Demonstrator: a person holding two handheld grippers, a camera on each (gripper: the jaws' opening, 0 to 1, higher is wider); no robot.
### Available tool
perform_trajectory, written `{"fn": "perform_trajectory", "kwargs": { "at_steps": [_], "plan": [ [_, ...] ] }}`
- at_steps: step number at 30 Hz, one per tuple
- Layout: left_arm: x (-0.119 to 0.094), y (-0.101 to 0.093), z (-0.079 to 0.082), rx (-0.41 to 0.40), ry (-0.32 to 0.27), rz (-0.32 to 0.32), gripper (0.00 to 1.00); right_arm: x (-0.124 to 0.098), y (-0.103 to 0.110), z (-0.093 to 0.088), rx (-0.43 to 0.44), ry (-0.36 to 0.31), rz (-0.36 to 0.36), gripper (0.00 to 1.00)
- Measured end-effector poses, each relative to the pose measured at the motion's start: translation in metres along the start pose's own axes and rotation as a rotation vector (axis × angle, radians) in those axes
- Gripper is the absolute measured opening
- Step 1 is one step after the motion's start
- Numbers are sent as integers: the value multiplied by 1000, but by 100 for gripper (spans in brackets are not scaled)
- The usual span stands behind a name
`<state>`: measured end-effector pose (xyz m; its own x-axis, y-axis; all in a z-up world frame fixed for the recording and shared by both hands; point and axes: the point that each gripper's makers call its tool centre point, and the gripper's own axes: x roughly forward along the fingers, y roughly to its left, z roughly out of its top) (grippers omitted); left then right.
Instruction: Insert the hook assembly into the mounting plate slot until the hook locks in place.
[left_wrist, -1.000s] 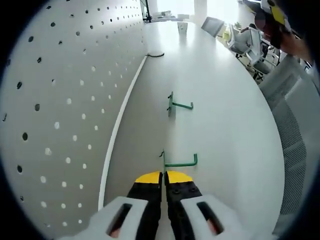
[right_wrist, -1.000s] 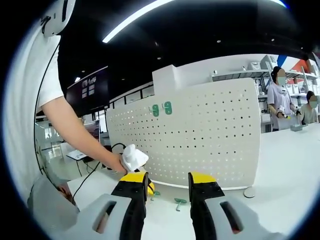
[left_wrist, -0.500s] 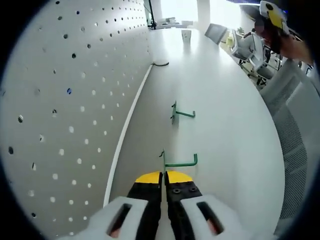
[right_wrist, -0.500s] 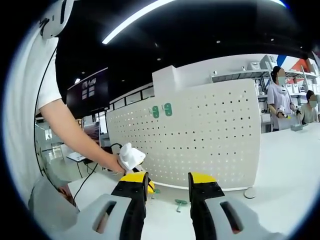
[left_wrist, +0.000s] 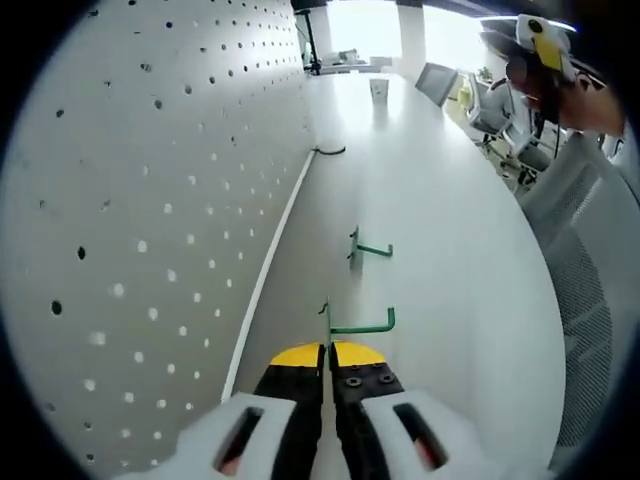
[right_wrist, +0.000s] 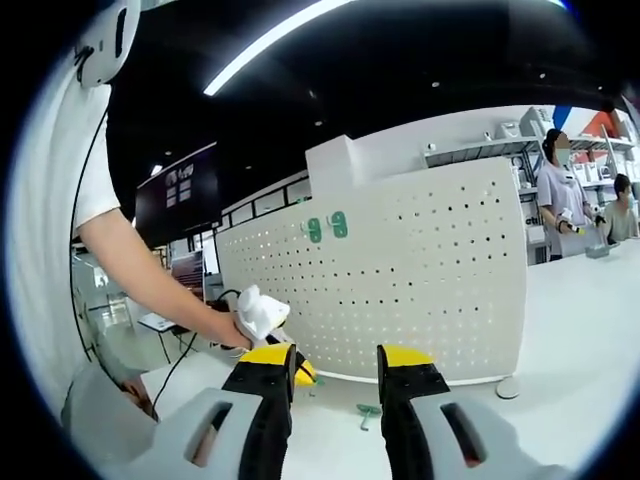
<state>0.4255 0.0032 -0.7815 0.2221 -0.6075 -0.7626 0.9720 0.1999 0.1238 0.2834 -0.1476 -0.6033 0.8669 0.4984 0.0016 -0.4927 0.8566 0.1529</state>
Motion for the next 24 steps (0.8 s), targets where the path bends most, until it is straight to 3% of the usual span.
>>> {"fn": "perform_trajectory", "kwargs": {
  "at_steps": [24],
  "plan": [
    [-27, 0, 39, -27, -165, 54, 2, 5, 7, 11, -2, -16, 17, 31]
  ]
}}
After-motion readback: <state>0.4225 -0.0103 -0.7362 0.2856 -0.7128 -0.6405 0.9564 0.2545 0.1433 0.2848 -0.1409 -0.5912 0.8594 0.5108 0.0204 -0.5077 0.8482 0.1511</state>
